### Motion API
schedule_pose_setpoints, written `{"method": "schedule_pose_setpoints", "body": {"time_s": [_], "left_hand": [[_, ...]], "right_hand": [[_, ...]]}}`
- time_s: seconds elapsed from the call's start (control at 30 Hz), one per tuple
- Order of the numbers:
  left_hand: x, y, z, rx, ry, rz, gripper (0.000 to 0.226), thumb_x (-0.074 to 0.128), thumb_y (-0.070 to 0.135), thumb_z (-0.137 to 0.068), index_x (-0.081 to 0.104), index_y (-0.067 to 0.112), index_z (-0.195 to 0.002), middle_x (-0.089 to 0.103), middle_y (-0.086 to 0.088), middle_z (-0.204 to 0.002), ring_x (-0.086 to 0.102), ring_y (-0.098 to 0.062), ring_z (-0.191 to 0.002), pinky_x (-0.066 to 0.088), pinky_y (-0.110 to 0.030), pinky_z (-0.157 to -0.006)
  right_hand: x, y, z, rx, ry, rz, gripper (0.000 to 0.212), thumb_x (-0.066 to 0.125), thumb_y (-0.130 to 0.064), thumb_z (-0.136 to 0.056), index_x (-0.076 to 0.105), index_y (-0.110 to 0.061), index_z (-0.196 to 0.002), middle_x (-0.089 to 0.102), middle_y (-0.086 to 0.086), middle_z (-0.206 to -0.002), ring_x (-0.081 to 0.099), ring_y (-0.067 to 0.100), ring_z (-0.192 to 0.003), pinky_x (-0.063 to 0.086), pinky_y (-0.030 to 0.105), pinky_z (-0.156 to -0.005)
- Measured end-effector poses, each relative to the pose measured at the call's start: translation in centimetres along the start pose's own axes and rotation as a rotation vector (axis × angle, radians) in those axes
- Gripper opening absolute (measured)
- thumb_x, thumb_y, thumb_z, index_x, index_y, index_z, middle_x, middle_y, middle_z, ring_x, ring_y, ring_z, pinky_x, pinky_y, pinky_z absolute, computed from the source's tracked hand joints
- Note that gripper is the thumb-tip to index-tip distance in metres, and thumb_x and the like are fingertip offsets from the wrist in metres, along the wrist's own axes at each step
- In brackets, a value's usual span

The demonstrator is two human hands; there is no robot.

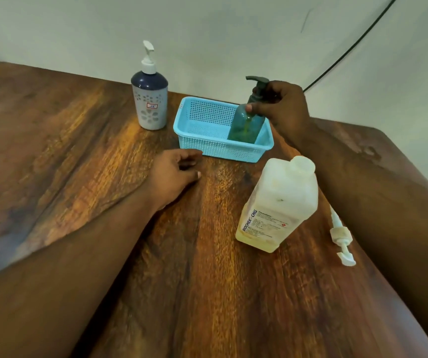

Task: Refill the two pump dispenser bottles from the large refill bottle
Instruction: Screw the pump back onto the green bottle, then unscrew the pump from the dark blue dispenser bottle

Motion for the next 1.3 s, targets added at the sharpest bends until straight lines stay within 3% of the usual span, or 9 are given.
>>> {"method": "schedule_pose_setpoints", "body": {"time_s": [0.1, 0.27, 0.43, 0.53, 0.73, 0.9, 1.07, 1.2, 1.3], "left_hand": [[0.1, -0.3, -0.2, 0.035, 0.052, -0.031, 0.052, 0.068, -0.011, -0.082, 0.063, 0.011, -0.129, 0.069, -0.001, -0.118, 0.067, -0.011, -0.104, 0.054, -0.027, -0.095], [-0.1, 0.0, -0.1, 0.077, 0.082, -0.066, 0.044, 0.069, -0.005, -0.083, 0.068, 0.013, -0.123, 0.072, 0.001, -0.106, 0.068, -0.009, -0.095, 0.054, -0.023, -0.090], [-0.4, 0.6, 0.7, 0.082, 0.153, 0.007, 0.033, 0.072, 0.003, -0.084, 0.072, 0.011, -0.116, 0.074, -0.001, -0.103, 0.068, -0.008, -0.087, 0.055, -0.022, -0.086], [-1.2, 1.4, 1.4, 0.085, 0.256, 0.159, 0.026, 0.076, 0.007, -0.082, 0.074, 0.008, -0.108, 0.075, -0.002, -0.099, 0.069, -0.008, -0.086, 0.056, -0.023, -0.083], [-5.0, 0.6, 2.0, -0.003, 0.448, 0.361, 0.025, 0.079, 0.007, -0.080, 0.074, 0.006, -0.104, 0.072, 0.000, -0.089, 0.065, -0.005, -0.077, 0.059, -0.033, -0.082], [-11.9, -2.0, 0.1, -0.060, 0.346, 0.125, 0.046, 0.082, 0.011, -0.076, 0.068, 0.012, -0.119, 0.067, -0.006, -0.117, 0.063, -0.020, -0.109, 0.053, -0.038, -0.099], [-15.1, -3.9, -0.9, -0.107, 0.109, -0.294, 0.087, 0.084, 0.049, -0.068, 0.046, 0.029, -0.144, 0.047, -0.004, -0.145, 0.046, -0.024, -0.131, 0.041, -0.041, -0.106], [-13.6, -4.2, -1.1, -0.059, -0.008, -0.644, 0.111, 0.066, 0.078, -0.068, 0.023, 0.025, -0.155, 0.019, -0.007, -0.164, 0.013, -0.029, -0.152, 0.019, -0.050, -0.120], [-12.8, -4.0, -1.5, -0.088, -0.066, -0.835, 0.121, 0.044, 0.092, -0.068, 0.009, 0.018, -0.158, 0.003, -0.008, -0.166, 0.005, -0.027, -0.153, 0.012, -0.048, -0.123]], "right_hand": [[0.2, 0.1, 0.4, 0.010, -0.026, -0.044, 0.039, 0.084, -0.015, -0.069, 0.069, -0.008, -0.105, 0.073, 0.006, -0.099, 0.070, 0.020, -0.096, 0.056, 0.039, -0.090], [-0.1, -0.6, 0.5, 0.037, -0.052, -0.063, 0.056, 0.085, -0.011, -0.067, 0.063, -0.010, -0.118, 0.069, 0.008, -0.103, 0.068, 0.019, -0.100, 0.055, 0.037, -0.092], [-2.2, -4.9, 0.4, -0.002, -0.009, -0.045, 0.078, 0.093, -0.042, -0.049, 0.062, -0.024, -0.118, 0.066, 0.011, -0.101, 0.064, 0.021, -0.105, 0.051, 0.042, -0.098], [-3.1, -9.7, 0.0, -0.102, -0.034, -0.020, 0.075, 0.092, -0.045, -0.045, 0.066, -0.018, -0.109, 0.065, 0.004, -0.090, 0.063, 0.018, -0.091, 0.052, 0.045, -0.095], [1.4, -17.2, 0.2, -0.223, -0.169, 0.204, 0.046, 0.087, -0.027, -0.066, 0.071, -0.012, -0.107, 0.069, 0.009, -0.099, 0.064, 0.011, -0.089, 0.056, 0.030, -0.088], [8.6, -18.3, -0.1, -0.202, -0.214, 0.347, 0.054, 0.088, -0.028, -0.064, 0.068, -0.019, -0.113, 0.065, 0.005, -0.109, 0.059, 0.009, -0.092, 0.052, 0.022, -0.076], [15.0, -16.6, -2.3, -0.200, -0.297, 0.549, 0.085, 0.085, -0.023, -0.069, 0.042, -0.020, -0.143, 0.039, 0.009, -0.147, 0.036, 0.023, -0.135, 0.031, 0.023, -0.099], [17.8, -14.8, -5.0, -0.143, -0.336, 0.626, 0.093, 0.084, -0.026, -0.069, 0.034, -0.022, -0.147, 0.029, 0.011, -0.151, 0.031, 0.028, -0.138, 0.034, 0.031, -0.104], [19.4, -13.8, -6.2, -0.125, -0.342, 0.657, 0.082, 0.082, -0.027, -0.072, 0.042, -0.018, -0.143, 0.036, 0.010, -0.148, 0.037, 0.028, -0.135, 0.042, 0.036, -0.105]]}}
Point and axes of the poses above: each hand's wrist, its own z-axis away from the middle knuckle, its own x-axis out of the palm, y = z × x, the point moved 3 cm from there along -z, towards the middle knuckle
